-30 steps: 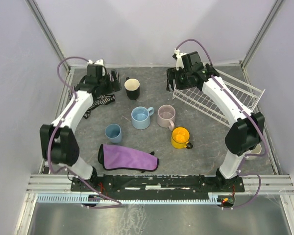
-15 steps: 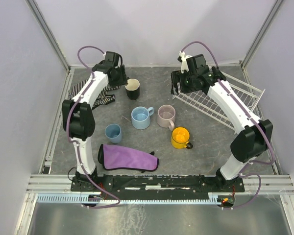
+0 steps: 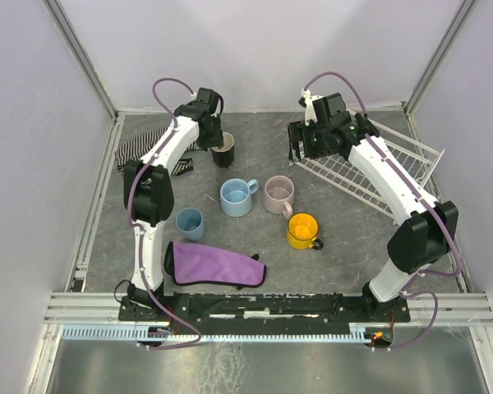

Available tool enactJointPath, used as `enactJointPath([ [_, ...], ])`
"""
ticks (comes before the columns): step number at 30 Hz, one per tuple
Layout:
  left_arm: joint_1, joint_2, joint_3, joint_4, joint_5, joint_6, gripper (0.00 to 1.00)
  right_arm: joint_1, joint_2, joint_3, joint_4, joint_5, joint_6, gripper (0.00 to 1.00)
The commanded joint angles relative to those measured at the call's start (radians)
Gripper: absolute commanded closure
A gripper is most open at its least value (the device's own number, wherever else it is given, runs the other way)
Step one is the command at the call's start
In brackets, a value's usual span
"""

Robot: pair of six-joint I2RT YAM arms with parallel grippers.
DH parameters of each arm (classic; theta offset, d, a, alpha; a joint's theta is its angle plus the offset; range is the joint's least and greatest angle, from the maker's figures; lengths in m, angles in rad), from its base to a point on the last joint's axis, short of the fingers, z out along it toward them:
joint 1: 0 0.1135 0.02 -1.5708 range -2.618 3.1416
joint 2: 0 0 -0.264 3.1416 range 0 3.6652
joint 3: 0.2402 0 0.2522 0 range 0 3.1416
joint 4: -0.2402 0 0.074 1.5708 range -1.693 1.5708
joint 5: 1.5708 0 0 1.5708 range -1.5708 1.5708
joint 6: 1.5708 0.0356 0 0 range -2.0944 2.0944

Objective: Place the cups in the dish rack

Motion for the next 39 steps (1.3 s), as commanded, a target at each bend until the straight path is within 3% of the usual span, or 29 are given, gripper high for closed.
enactJointPath([
  [1,-0.007,0.026,0.051,-0.048,-0.048,-0.025,0.52,-0.001,-0.033,-0.004,0.018,0.005,-0.005,0.16],
  [7,-0.008,0.078,0.101,-0.07,-0.085,-0.031,0.73,-0.005,-0.049,-0.016,0.009,-0.047,0.016,0.14],
  [10,-0.008,0.09,0.103,-0.069,-0.103,-0.034,0.94,-0.02,-0.066,-0.047,0.029,-0.12,0.058,0.14],
  [14,-0.006,0.074,0.09,-0.065,-0.079,-0.047,0.97,-0.074,-0.1,-0.123,0.111,-0.259,0.142,0.14],
  [17,0.008,0.007,0.059,-0.018,0.046,-0.064,0.97,-0.144,-0.127,-0.202,0.215,-0.407,0.247,0.15],
  [22,0.063,-0.133,-0.038,0.121,0.306,-0.169,0.97,-0.254,-0.164,-0.367,0.531,-0.699,0.51,0.17],
  [28,0.097,-0.255,-0.101,0.32,0.569,-0.308,0.97,-0.285,-0.152,-0.504,0.933,-0.864,0.873,0.15],
  [32,0.1,-0.332,-0.194,0.56,0.711,-0.446,0.97,-0.284,-0.134,-0.591,1.265,-0.873,1.178,0.09],
  [35,0.089,-0.403,-0.303,0.83,0.81,-0.623,0.97,-0.283,-0.083,-0.667,1.659,-0.839,1.514,0.04],
  [37,0.075,-0.417,-0.331,0.919,0.852,-0.689,0.97,-0.276,-0.031,-0.692,1.918,-0.784,1.705,0.0],
  [39,0.058,-0.419,-0.335,0.946,0.874,-0.731,0.97,-0.262,0.022,-0.681,2.073,-0.733,1.819,0.0],
])
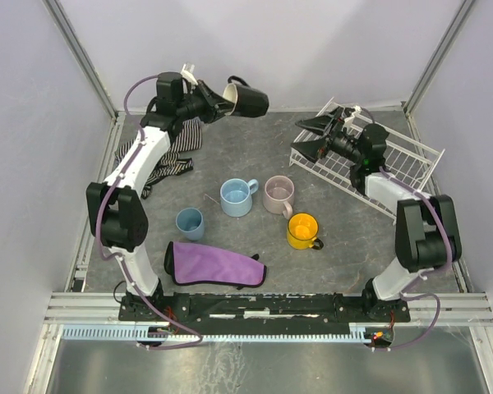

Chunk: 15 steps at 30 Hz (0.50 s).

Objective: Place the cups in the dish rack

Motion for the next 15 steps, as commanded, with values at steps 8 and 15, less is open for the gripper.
enactJointPath([
  [8,-0.078,-0.121,-0.135,0.485,0.232,-0.446,0.97,0.053,0.131,0.122,0.572,0.078,0.406,0.0],
  [15,-0.079,-0.138,-0.134,0.379,0.272,-0.439,0.97,0.052,0.177,0.2,0.57,0.041,0.435,0.0],
])
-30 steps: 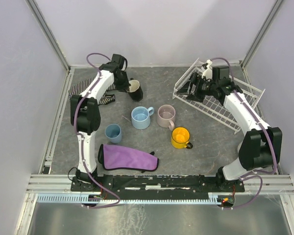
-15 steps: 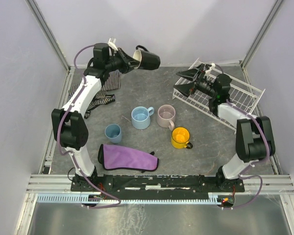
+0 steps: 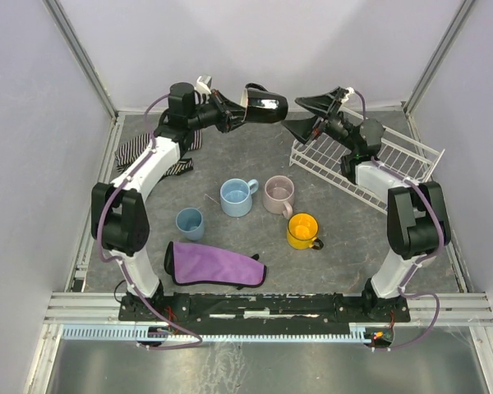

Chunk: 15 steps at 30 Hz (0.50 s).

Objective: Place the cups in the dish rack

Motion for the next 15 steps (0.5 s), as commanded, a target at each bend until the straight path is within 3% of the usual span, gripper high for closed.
enactJointPath([
  [1,0.006,-0.093,0.033,0.055,0.087,-0.068,0.97,0.0,0.037,0.074,0.119,-0.022,0.046,0.0],
  [15,0.007,-0.067,0.107,0.012,0.128,-0.078,0.97,0.012,0.066,0.079,0.019,-0.093,0.006,0.0],
])
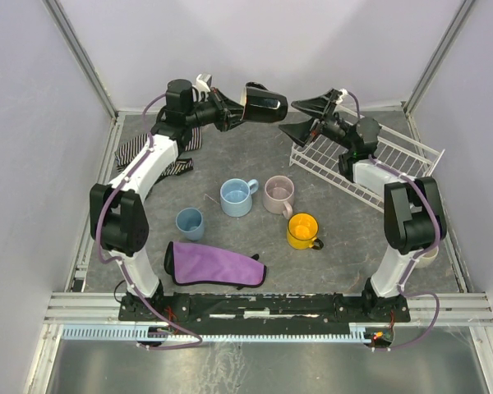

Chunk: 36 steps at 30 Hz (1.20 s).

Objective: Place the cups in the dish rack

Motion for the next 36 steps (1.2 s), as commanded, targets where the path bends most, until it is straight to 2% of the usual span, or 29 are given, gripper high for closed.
enactJointPath([
  [1,-0.003,-0.062,0.074,0.062,0.086,-0.054,0.97,0.016,0.02,0.043,0.012,-0.025,-0.015,0.0],
  [14,-0.007,-0.079,0.06,-0.047,0.11,0.013,0.97,0.071,0.083,0.153,-0.007,-0.018,-0.013,0.0],
  [26,-0.011,-0.094,0.046,-0.11,0.127,0.049,0.97,0.103,0.115,0.174,0.017,-0.003,0.001,0.0],
  [36,-0.013,-0.12,0.019,-0.106,0.132,0.055,0.97,0.109,0.144,0.202,0.032,0.015,0.019,0.0],
])
